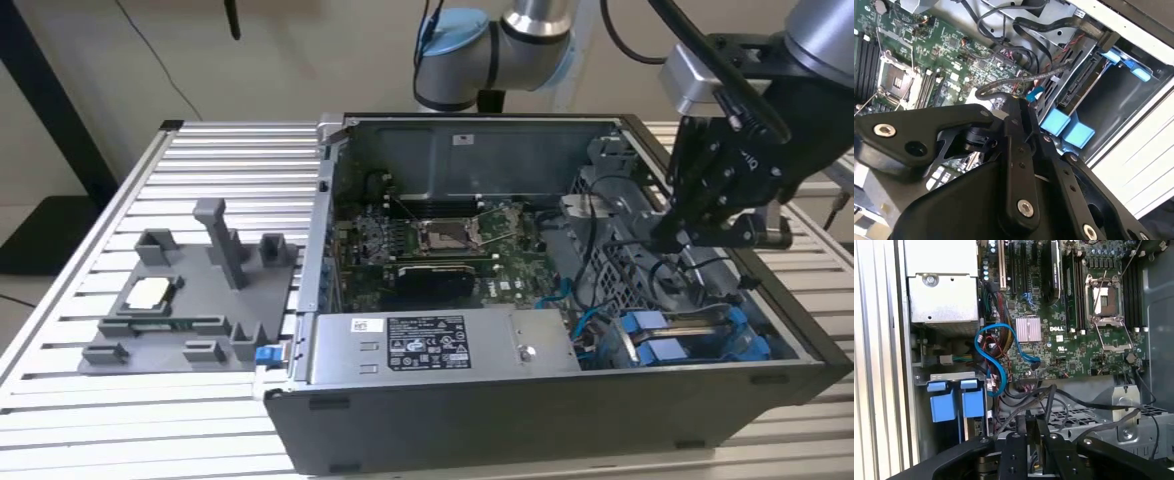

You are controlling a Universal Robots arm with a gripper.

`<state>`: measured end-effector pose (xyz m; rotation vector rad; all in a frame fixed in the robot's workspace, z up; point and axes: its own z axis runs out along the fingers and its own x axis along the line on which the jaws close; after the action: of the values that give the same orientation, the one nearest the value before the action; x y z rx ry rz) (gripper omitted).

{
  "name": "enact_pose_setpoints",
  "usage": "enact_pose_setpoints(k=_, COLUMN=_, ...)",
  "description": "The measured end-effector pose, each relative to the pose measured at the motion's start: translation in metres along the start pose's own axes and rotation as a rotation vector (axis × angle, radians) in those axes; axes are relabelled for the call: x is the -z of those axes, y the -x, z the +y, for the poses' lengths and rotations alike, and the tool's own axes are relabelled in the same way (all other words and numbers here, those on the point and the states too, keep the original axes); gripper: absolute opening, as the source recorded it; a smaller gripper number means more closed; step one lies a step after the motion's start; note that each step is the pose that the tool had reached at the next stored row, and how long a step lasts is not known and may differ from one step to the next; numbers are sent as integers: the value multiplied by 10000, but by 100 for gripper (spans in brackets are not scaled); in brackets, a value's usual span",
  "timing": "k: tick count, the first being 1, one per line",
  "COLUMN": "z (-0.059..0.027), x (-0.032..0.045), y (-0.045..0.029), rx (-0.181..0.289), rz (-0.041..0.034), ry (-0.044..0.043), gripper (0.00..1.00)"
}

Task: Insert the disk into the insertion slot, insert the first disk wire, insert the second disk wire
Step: 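Insert the first disk wire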

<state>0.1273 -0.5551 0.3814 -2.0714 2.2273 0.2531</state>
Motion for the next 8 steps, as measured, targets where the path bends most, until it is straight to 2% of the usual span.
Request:
enact_pose_setpoints(k=3, z=-1, x=0, y=0, rx=0, rz=259, ry=-42, gripper=19)
enact_pose_setpoints(k=5, z=0, x=-2, y=0, rx=-5, rz=466, ry=-83, gripper=19)
enact_pose_setpoints(k=6, z=0, x=-3, y=-1, rx=-5, rz=493, ry=-87, gripper=19)
enact_pose_setpoints(k=8, z=0, x=-4, y=-1, rx=-5, rz=496, ry=-89, gripper=19)
